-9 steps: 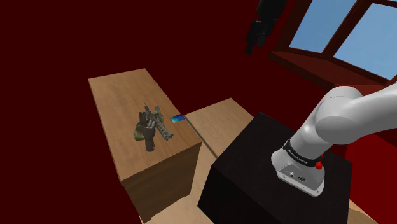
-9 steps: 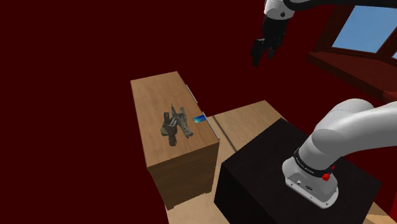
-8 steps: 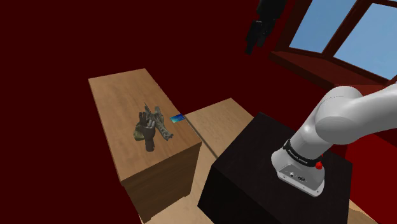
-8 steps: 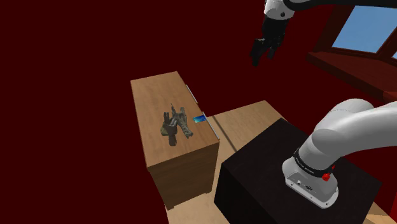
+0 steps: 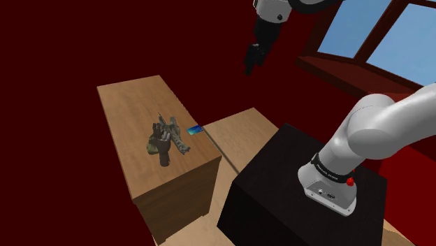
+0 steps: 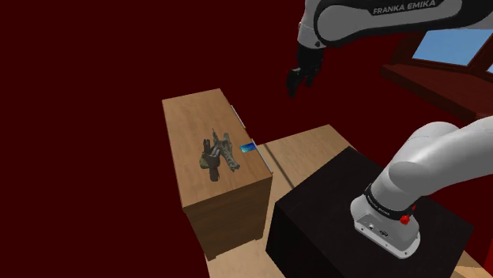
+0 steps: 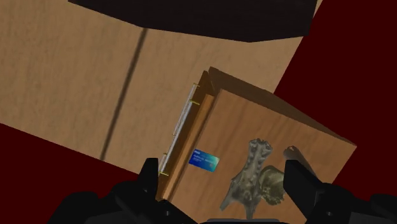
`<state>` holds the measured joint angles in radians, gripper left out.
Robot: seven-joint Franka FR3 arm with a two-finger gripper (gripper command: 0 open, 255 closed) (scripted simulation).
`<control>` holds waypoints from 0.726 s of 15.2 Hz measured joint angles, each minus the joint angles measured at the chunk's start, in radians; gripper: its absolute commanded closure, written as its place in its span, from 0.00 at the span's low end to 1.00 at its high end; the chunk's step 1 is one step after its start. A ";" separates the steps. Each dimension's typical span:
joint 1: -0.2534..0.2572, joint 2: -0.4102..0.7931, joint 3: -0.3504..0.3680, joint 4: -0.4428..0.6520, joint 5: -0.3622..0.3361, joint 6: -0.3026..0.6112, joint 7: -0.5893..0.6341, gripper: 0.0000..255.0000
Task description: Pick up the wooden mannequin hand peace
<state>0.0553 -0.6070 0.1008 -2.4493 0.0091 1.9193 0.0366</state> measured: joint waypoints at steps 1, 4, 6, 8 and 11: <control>0.008 0.024 0.013 -0.008 0.002 0.036 0.006 0.00; 0.024 0.100 0.045 -0.025 0.001 0.141 0.016 0.00; 0.030 0.158 0.063 -0.019 -0.007 0.202 0.019 0.00; 0.037 0.223 0.086 -0.007 -0.017 0.264 0.031 0.00; 0.048 0.326 0.126 0.018 -0.042 0.352 0.062 0.00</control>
<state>0.1029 -0.2813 0.2267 -2.4317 -0.0329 2.2717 0.0985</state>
